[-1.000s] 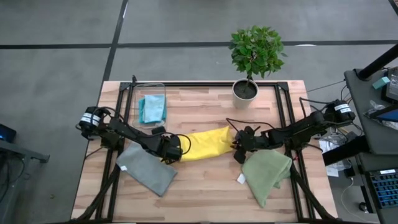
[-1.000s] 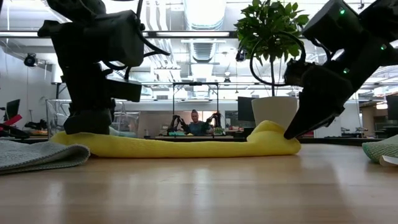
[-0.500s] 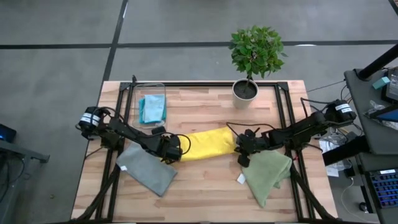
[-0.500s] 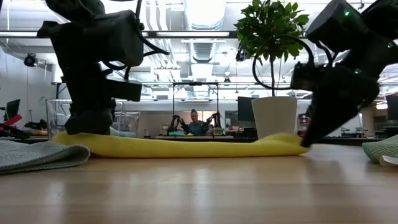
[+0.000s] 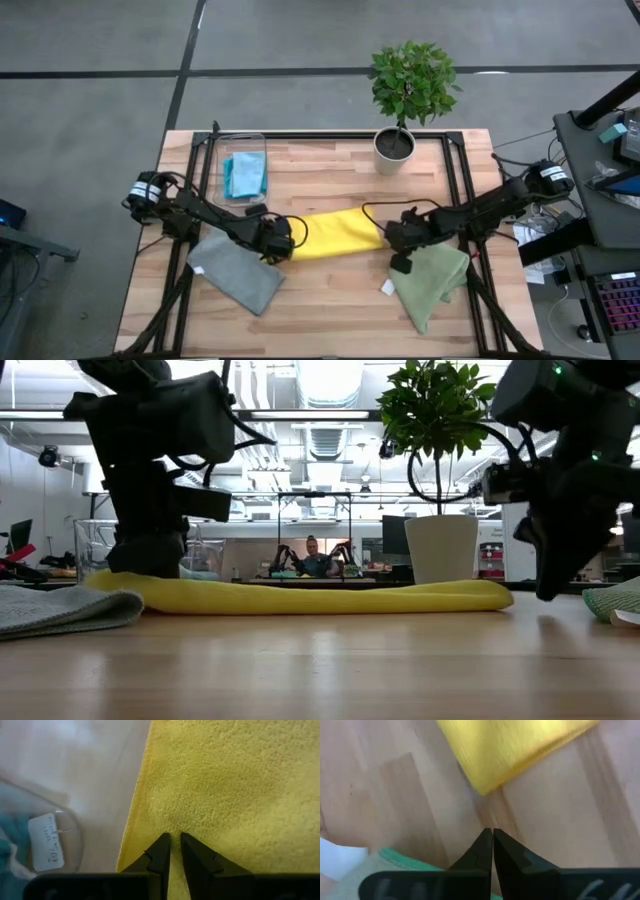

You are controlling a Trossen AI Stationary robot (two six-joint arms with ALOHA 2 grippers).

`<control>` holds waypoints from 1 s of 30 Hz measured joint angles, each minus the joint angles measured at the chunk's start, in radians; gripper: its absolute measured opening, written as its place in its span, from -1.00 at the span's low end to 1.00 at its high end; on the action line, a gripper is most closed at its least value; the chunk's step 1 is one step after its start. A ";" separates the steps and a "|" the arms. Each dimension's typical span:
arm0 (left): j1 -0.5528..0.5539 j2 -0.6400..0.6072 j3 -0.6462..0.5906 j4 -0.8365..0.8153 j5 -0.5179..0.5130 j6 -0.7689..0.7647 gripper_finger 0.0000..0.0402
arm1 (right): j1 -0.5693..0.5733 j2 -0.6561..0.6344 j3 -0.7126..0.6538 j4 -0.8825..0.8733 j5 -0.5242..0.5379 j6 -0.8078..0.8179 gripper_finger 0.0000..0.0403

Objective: Fold microfiber towels
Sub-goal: Fold the yellow microfiber towel

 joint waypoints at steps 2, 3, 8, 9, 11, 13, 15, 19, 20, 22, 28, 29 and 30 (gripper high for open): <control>-0.001 -0.001 0.012 0.001 0.011 0.024 -0.84 | 0.000 0.000 0.022 -0.007 0.020 -0.007 -0.96; -0.001 -0.002 0.020 0.001 0.019 0.034 -0.84 | 0.000 0.000 0.030 0.002 0.042 -0.011 -0.96; -0.002 -0.021 0.050 -0.001 0.033 0.099 -0.84 | 0.000 0.000 0.054 0.030 0.155 -0.012 -0.96; -0.002 -0.028 0.054 0.000 0.033 0.106 -0.84 | 0.000 0.000 0.054 0.047 0.184 -0.010 -0.96; -0.002 -0.039 0.062 -0.006 0.034 0.124 -0.84 | -0.004 0.000 0.055 0.097 0.234 0.010 -0.96; -0.003 -0.051 0.068 0.000 0.043 0.127 -0.84 | -0.020 0.000 0.054 0.158 0.221 0.038 -0.95; -0.004 -0.057 0.076 -0.003 0.070 0.127 -0.84 | -0.044 0.000 0.054 0.198 0.179 0.063 -0.92; -0.019 -0.064 0.070 0.028 0.132 0.127 -0.84 | -0.081 0.000 0.051 0.243 0.179 0.080 -0.78; -0.025 -0.064 0.063 0.041 0.135 0.127 -0.84 | -0.090 0.000 0.049 0.255 0.192 0.078 -0.74; -0.034 -0.064 0.046 0.062 0.136 0.127 -0.84 | -0.108 0.004 0.046 0.282 0.210 0.062 -0.67; -0.037 -0.064 -0.004 0.202 0.134 0.127 -0.84 | -0.142 0.085 0.046 0.411 0.217 -0.003 -0.52; -0.037 -0.064 -0.012 0.224 0.134 0.127 -0.84 | -0.145 0.107 0.046 0.437 0.228 -0.011 -0.52; -0.037 -0.064 -0.018 0.243 0.133 0.127 -0.84 | -0.148 0.130 0.046 0.464 0.246 -0.013 -0.52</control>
